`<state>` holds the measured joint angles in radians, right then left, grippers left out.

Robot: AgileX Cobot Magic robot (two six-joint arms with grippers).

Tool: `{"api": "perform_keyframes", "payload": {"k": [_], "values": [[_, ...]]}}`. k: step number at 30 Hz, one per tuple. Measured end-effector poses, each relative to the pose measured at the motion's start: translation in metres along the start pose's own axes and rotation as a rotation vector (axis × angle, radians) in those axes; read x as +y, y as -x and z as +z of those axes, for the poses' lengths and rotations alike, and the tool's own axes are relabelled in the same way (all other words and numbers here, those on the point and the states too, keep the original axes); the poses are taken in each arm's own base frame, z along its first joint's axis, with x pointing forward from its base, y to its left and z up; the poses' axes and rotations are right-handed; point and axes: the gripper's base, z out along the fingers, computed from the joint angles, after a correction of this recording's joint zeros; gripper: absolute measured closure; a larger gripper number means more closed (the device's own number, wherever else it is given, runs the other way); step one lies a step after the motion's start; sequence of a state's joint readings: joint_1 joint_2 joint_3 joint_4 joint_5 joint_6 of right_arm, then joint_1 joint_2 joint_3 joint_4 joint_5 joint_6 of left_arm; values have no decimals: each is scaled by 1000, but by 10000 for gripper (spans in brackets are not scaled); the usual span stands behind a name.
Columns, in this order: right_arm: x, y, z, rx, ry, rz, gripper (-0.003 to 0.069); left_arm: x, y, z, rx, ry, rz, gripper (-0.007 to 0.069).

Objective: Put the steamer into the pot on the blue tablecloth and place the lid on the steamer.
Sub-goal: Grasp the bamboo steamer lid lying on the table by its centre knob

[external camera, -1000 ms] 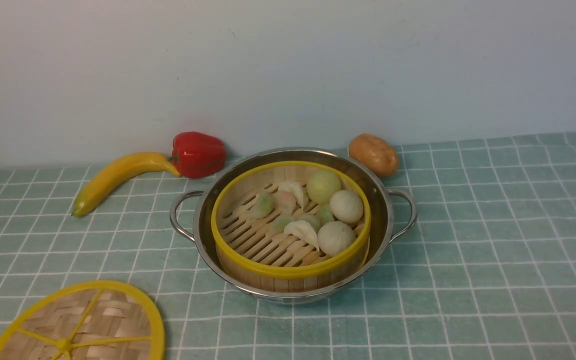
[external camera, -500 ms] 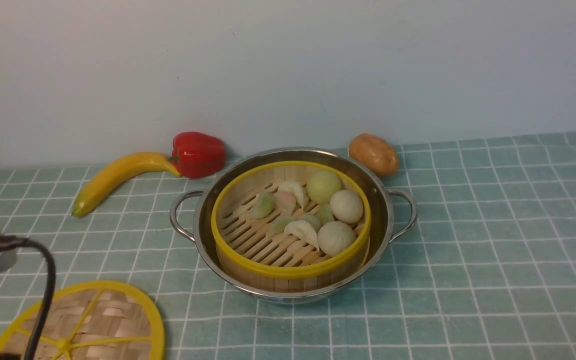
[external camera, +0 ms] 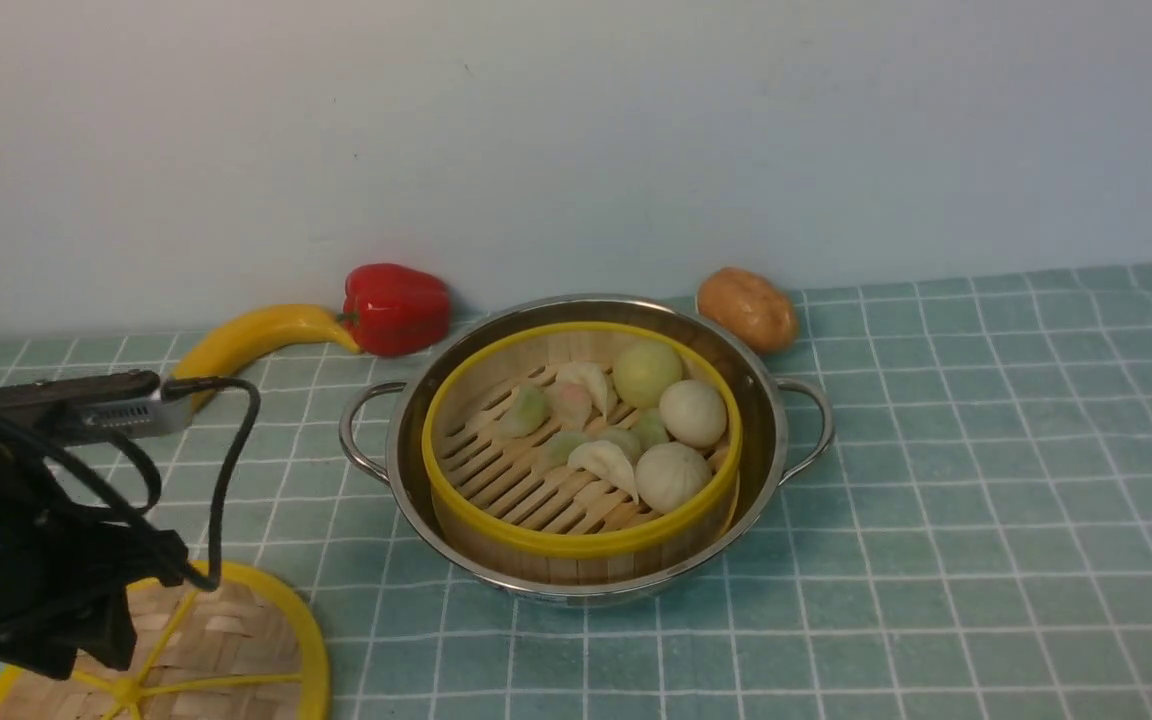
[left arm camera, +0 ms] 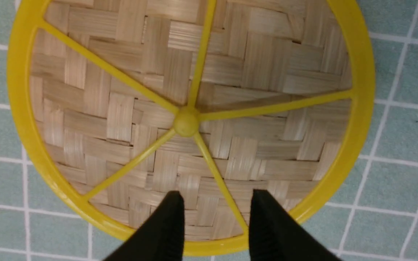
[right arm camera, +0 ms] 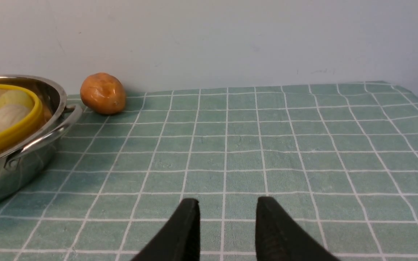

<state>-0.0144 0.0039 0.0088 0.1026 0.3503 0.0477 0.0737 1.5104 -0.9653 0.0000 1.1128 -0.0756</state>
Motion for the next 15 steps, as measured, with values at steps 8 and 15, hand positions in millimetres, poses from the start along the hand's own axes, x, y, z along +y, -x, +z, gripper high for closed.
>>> {"api": "perform_keyframes", "payload": {"k": [8, 15], "values": [[0, 0, 0, 0, 0, 0, 419, 7, 14, 39, 146, 50, -61, 382], [0, 0, 0, 0, 0, 0, 419, 20, 18, 49, 165, 151, -96, 382]]}}
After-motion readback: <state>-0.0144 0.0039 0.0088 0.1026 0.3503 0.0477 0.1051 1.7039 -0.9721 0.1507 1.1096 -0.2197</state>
